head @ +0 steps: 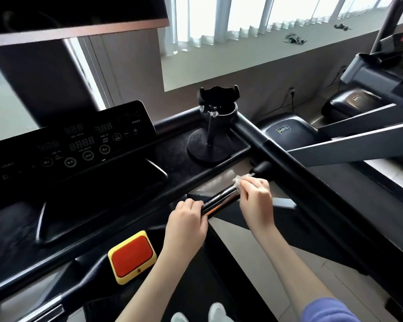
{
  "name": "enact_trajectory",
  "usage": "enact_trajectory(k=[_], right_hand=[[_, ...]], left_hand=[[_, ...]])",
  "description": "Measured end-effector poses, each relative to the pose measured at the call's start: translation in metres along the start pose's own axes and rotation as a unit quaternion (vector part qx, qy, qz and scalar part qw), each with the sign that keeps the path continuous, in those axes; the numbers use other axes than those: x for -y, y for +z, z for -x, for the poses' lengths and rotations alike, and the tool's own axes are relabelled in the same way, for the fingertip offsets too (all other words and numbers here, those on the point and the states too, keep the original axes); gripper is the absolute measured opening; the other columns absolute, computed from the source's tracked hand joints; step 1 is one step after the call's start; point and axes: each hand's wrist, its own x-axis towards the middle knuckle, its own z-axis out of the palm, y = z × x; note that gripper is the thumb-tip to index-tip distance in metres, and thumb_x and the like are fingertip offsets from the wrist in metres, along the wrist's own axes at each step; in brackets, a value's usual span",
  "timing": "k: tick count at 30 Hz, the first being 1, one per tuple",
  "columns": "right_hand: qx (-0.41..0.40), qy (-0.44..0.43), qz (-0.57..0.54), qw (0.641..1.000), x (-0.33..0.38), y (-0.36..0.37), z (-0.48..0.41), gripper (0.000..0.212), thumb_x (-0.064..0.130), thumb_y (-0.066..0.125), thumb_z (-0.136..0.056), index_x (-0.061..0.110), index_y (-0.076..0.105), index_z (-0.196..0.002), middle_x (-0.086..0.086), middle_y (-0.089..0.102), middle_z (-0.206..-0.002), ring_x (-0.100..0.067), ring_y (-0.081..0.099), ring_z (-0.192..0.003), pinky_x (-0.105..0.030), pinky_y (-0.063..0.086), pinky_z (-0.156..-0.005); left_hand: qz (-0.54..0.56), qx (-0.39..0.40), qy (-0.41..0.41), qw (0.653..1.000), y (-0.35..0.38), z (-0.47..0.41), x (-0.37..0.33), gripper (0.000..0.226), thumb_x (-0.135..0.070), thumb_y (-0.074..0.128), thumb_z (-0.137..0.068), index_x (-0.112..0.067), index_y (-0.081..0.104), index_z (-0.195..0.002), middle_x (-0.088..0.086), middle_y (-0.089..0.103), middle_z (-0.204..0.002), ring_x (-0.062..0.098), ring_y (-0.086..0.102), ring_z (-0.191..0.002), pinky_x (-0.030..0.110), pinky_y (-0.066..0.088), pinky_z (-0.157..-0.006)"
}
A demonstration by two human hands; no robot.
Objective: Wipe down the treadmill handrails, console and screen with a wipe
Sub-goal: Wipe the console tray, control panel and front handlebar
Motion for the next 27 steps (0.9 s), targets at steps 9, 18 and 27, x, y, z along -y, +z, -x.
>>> enact_trajectory(k=[9, 18, 27], right_hand=[[-0.007, -0.016, 0.025, 1.0, -0.019, -0.001, -0.008, 0.017, -0.007, 0.07, -0.08, -0.003, 0.074, -0.096, -0.008, 0.071, -0.094, -0.029, 0.058, -0.09, -0.018, 0.046, -0.084], [0.012, -0.069, 0.014, 0.997, -0.036, -0.008, -0.021, 0.021, -0.009, 0.077, -0.073, -0.002, 0.075, -0.092, -0.008, 0.072, -0.09, -0.029, 0.058, -0.084, -0.012, 0.035, -0.087], [-0.021, -0.099, -0.056, 0.993, -0.042, -0.025, -0.044, 0.013, -0.004, 0.072, -0.076, -0.001, 0.075, -0.089, -0.007, 0.072, -0.085, -0.029, 0.06, -0.082, -0.015, 0.04, -0.087]], left_hand=[[-0.023, 0.022, -0.001, 1.0, 0.0, -0.003, -0.002, 0.031, -0.016, 0.067, -0.085, -0.004, 0.066, -0.113, 0.008, 0.065, -0.099, 0.028, 0.061, -0.092, 0.04, 0.053, -0.073], [-0.08, 0.023, 0.017, 0.996, 0.008, -0.02, -0.019, 0.033, -0.034, 0.068, -0.086, -0.01, 0.064, -0.108, 0.002, 0.063, -0.103, 0.023, 0.059, -0.098, 0.035, 0.045, -0.08], [-0.107, -0.05, 0.049, 0.992, 0.027, -0.047, -0.034, 0.039, -0.038, 0.07, -0.068, -0.015, 0.069, -0.099, 0.0, 0.063, -0.106, 0.019, 0.054, -0.103, 0.033, 0.039, -0.089]])
